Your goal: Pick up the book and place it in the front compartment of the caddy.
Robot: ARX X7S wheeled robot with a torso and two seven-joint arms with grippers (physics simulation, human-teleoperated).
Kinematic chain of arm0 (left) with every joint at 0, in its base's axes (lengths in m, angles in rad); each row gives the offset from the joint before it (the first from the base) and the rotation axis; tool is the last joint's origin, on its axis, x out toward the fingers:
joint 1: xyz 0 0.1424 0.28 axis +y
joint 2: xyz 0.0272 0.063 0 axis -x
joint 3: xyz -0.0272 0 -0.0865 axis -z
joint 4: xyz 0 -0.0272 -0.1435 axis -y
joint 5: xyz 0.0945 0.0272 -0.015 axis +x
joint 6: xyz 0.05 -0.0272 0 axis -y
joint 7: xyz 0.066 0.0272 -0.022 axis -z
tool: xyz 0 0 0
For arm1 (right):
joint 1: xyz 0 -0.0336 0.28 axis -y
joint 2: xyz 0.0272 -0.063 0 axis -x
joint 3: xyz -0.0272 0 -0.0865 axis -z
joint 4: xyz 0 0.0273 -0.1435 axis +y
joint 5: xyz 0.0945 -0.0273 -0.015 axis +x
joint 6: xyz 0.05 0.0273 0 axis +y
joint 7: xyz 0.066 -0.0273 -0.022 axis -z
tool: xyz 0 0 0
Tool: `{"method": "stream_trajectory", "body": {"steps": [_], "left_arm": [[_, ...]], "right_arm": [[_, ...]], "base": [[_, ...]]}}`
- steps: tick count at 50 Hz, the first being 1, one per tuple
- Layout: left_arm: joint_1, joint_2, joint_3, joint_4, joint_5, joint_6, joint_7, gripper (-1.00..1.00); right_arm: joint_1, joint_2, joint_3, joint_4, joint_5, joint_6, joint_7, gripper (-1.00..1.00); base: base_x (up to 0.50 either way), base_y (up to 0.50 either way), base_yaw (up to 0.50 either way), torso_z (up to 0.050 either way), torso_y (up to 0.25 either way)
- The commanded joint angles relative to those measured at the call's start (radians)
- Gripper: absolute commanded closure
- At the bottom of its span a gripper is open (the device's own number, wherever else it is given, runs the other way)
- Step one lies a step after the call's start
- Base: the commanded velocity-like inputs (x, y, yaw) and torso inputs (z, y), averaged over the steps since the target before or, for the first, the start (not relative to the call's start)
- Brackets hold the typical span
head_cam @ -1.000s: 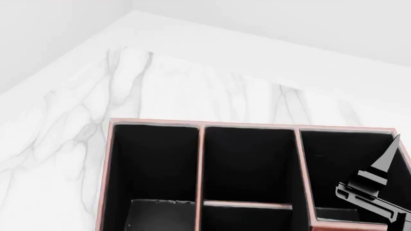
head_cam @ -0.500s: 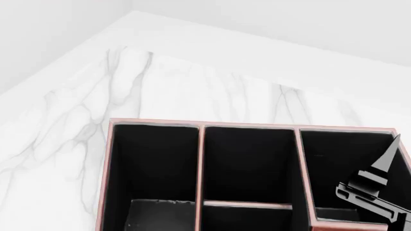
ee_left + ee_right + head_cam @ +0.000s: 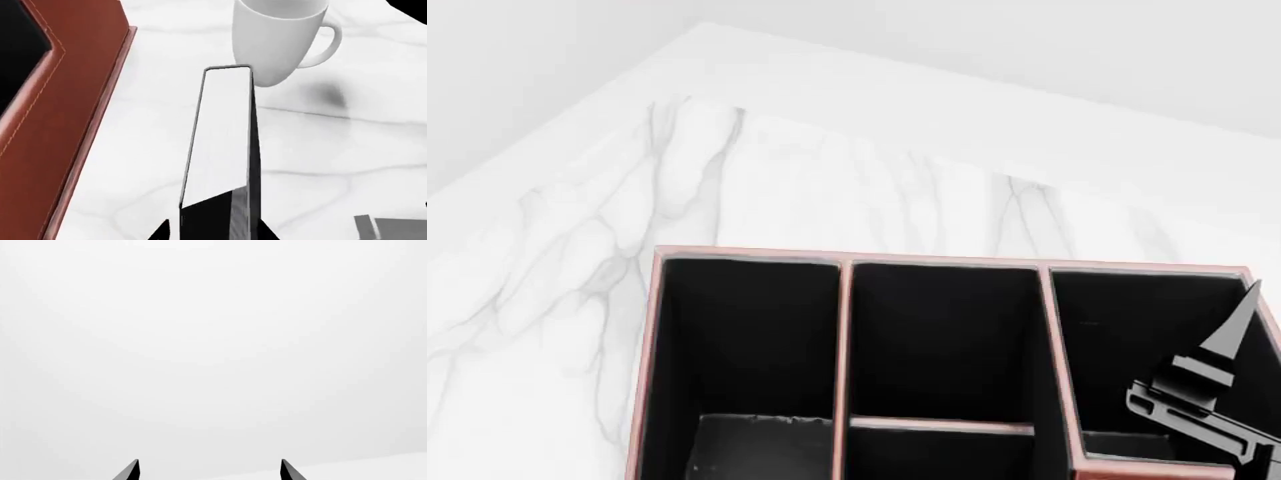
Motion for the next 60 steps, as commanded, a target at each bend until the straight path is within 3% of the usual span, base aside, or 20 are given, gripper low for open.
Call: {"method": "stream_trajectory", "body": {"steps": [1, 41, 60], "left_arm": [[0.000, 0.002, -0.002, -0.022, 0.019, 0.024, -0.002, 1.00], [-0.097, -0.053, -0.218, 0.222, -0.159, -0.030, -0.072, 1.00], [-0.257, -0.031, -0.273, 0.153, -0.111, -0.020, -0.068, 1.00]], "right_arm": [[-0.005, -0.002, -0.006, 0.016, -0.007, -0.021, -0.002, -1.00], [-0.003, 0.011, -0.022, -0.001, -0.001, -0.014, 0.007, -1.00], [-0.004, 0.022, -0.026, -0.022, 0.004, 0.004, 0.016, -1.00]], "base": [[0.00, 0.00, 0.00, 0.000, 0.000], [0.00, 0.00, 0.00, 0.000, 0.001], [0.00, 0.00, 0.00, 0.000, 0.001]]}}
